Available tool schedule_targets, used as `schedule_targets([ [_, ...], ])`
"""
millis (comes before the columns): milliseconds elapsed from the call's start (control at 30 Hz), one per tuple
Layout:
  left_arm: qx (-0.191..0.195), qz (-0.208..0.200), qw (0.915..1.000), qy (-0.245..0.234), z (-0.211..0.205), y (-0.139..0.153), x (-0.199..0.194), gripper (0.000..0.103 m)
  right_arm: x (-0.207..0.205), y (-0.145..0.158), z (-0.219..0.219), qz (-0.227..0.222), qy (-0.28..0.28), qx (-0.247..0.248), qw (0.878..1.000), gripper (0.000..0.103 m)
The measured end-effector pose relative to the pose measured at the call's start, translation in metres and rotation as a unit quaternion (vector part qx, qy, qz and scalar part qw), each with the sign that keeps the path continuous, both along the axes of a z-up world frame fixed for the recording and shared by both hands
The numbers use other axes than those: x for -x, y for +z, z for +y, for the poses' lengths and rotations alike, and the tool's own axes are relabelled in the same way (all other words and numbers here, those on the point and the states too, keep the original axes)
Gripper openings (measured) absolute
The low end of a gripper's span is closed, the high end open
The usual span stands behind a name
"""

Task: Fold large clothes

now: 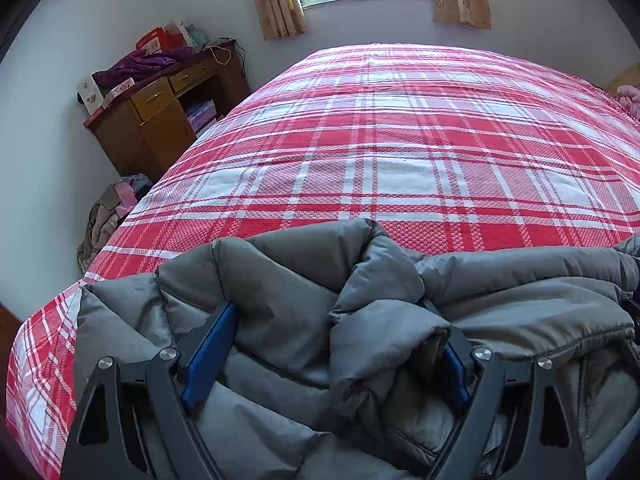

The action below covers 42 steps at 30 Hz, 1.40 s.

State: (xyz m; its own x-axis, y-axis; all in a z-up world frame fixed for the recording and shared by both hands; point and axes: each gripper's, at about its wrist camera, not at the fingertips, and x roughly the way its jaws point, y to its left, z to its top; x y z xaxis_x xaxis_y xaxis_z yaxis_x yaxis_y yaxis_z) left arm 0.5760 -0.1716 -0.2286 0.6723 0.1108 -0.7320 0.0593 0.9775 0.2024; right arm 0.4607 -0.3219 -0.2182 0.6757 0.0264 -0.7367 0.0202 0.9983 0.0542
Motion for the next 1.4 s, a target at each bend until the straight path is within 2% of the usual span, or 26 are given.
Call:
schedule_targets([
  [433, -0.002, 0.001, 1.0000, 0.000, 0.000, -0.001, -0.001, 0.089, 0.000, 0.000, 0.000, 0.001, 0.000, 0.000, 1.000, 0.024],
  [600, -0.019, 0.000, 0.9998, -0.002, -0.005, 0.001, -0.002, 0.090, -0.001, 0.000, 0.000, 0.001, 0.000, 0.002, 1.000, 0.024],
  [700, -0.008, 0.016, 0.9998, -0.011, 0.008, 0.024, 0.000, 0.090, -0.003, 0.003, 0.000, 0.008, 0.009, 0.009, 1.000, 0.025],
  [733, 0.009, 0.011, 0.9998, -0.014, 0.017, 0.038, 0.008, 0.090, -0.001, 0.007, -0.005, 0.012, 0.014, 0.002, 1.000, 0.029],
  [767, 0.029, -0.001, 0.9993, -0.024, 0.031, 0.057, 0.023, 0.090, 0.008, 0.015, -0.013, 0.009, 0.009, -0.004, 1.000, 0.034],
  [833, 0.042, -0.017, 0.9984, -0.032, 0.051, 0.077, 0.051, 0.090, 0.035, 0.033, -0.027, -0.008, -0.003, -0.007, 1.000, 0.069],
  [867, 0.044, -0.025, 0.9978, -0.043, 0.067, 0.087, 0.076, 0.090, 0.055, 0.041, -0.036, -0.017, -0.011, -0.010, 1.000, 0.073],
  [933, 0.041, -0.031, 0.9974, -0.051, 0.086, 0.091, 0.111, 0.090, 0.090, 0.047, -0.048, -0.011, -0.013, -0.023, 1.000, 0.073],
  [1000, 0.017, -0.029, 0.9981, -0.052, 0.108, 0.084, 0.153, 0.090, 0.126, 0.045, -0.055, 0.004, -0.019, -0.030, 0.999, 0.073],
  [1100, -0.005, -0.003, 0.9989, -0.046, 0.143, 0.059, 0.217, 0.090, 0.194, 0.029, -0.064, 0.037, -0.038, -0.031, 0.998, 0.073],
  [1200, -0.014, 0.027, 0.9986, -0.042, 0.172, 0.032, 0.272, 0.090, 0.255, 0.020, -0.068, 0.050, -0.050, -0.049, 0.996, 0.073],
  [1267, -0.021, 0.044, 0.9979, -0.043, 0.188, 0.017, 0.304, 0.090, 0.292, 0.017, -0.069, 0.051, -0.059, -0.051, 0.996, 0.073],
  [1400, -0.024, 0.035, 0.9984, -0.037, 0.209, 0.010, 0.346, 0.090, 0.354, 0.008, -0.069, 0.055, -0.076, -0.058, 0.994, 0.073],
])
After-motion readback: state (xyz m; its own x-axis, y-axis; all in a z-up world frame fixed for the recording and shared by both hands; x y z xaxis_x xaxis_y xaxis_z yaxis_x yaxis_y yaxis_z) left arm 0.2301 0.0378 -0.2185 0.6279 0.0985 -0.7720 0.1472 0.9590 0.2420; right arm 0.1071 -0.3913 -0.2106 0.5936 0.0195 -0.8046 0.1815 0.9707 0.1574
